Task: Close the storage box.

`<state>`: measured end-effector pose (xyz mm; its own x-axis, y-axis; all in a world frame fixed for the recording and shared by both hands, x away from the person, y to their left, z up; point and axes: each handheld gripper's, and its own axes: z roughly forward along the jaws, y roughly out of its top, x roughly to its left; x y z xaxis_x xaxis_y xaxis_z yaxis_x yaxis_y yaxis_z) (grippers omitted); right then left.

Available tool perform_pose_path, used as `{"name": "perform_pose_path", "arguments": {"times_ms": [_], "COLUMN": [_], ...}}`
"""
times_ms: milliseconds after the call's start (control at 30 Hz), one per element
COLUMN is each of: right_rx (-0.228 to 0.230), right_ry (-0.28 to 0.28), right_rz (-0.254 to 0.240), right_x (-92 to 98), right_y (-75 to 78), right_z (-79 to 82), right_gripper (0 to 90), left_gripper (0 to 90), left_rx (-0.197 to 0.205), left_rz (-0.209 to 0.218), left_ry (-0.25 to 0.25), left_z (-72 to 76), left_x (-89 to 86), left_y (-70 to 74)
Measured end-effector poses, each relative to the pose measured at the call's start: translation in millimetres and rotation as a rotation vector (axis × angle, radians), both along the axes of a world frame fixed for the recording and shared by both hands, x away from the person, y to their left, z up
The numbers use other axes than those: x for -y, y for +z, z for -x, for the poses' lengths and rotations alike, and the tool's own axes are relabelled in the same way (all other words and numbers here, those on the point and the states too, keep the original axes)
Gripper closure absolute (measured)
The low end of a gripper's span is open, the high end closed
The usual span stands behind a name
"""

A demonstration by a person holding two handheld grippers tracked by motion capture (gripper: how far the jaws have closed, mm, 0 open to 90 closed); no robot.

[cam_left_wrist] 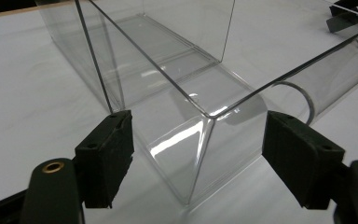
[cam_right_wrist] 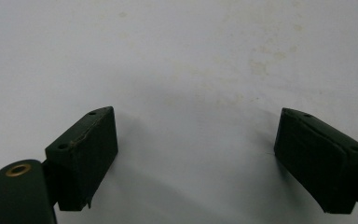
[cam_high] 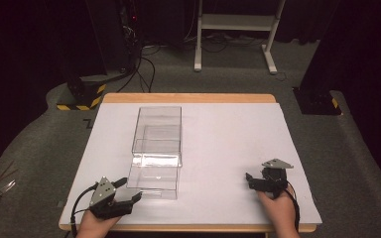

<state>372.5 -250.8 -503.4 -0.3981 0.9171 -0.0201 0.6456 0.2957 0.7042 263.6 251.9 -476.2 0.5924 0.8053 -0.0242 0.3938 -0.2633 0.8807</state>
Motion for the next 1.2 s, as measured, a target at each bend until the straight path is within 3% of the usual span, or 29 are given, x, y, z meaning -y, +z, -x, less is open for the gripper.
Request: {"name": "perform_pose_path", "arguments": {"times_ms": [167, 500, 733, 867, 1033, 1200], "right_rx": [0.0, 0.0, 0.0, 0.0, 0.0, -0.001], "right_ry": [0.0, 0.0, 0.0, 0.0, 0.0, 0.0], "right_rz": [0.001, 0.0, 0.0, 0.0, 0.0, 0.0], "right_x": [0.0, -0.1, -0.1, -0.1, -0.1, 0.0], "right_y": [0.0, 0.0, 0.0, 0.0, 0.0, 0.0], "right_z": [0.0, 0.0, 0.0, -0.1, -0.1, -0.1], "right_gripper": [13.3, 13.3, 13.3, 13.3, 13.3, 13.3], "left_gripper": [28.2, 32.5, 34.6, 36.3, 37.3, 30.4], "left_rx": [0.014, 0.02, 0.027, 0.034, 0.025, 0.021], "left_rz": [-0.01, 0.031, 0.028, 0.022, 0.049, 0.051], "left_ry": [0.003, 0.015, 0.022, 0.039, 0.058, 0.109], "left_z": [-0.5, -6.2, -7.7, -9.4, -15.2, -21.5], "left_x": [4.3, 9.1, 9.4, 9.8, 8.0, 9.1], "left_y": [0.3, 1.7, 2.4, 2.9, 2.7, 2.5]}}
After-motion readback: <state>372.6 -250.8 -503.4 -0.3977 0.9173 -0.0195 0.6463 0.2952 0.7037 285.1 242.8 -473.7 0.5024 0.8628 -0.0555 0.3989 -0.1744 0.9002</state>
